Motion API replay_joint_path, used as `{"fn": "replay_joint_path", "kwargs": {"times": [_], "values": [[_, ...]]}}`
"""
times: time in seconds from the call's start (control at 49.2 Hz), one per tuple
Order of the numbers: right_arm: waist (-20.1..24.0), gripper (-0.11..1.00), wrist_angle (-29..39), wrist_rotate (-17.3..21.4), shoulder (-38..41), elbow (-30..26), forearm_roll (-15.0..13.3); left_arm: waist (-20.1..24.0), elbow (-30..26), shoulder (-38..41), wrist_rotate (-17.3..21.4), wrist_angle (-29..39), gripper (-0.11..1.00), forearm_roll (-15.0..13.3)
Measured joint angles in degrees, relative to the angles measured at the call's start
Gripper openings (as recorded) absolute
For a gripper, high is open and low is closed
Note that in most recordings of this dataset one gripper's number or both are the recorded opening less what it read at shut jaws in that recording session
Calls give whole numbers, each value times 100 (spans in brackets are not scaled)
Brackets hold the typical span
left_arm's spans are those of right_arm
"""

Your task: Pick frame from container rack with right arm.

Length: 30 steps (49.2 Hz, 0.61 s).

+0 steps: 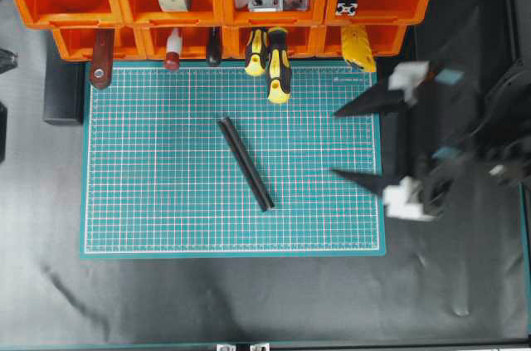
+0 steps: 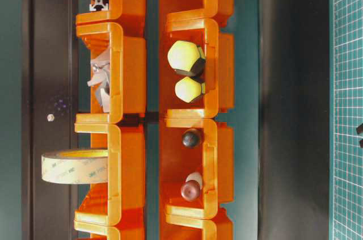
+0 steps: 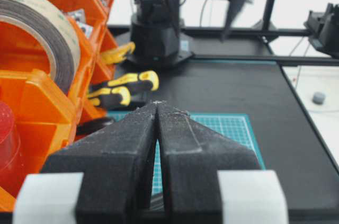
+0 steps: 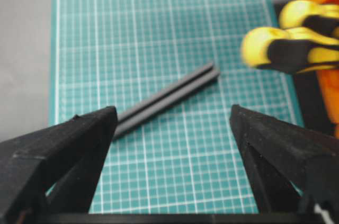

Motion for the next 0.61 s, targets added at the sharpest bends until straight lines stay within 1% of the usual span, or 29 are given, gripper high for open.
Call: {"fn": "replay_joint_path", "kwargs": {"times": [0.183, 0.345, 0.467, 0.61], "values": [[-246, 82, -246, 18, -1169, 510, -9, 0, 0, -9, -9, 0, 0, 9], [-290, 82, -360, 18, -2065, 949, -9, 0, 0, -9, -9, 0, 0, 9], [-299, 82, -422, -18, -2558, 1178, -9, 0, 9, -9, -9, -9, 0, 9], [-299, 81, -492, -26, -2839, 1336, -9, 0, 0, -9, -9, -9, 0, 0]]}}
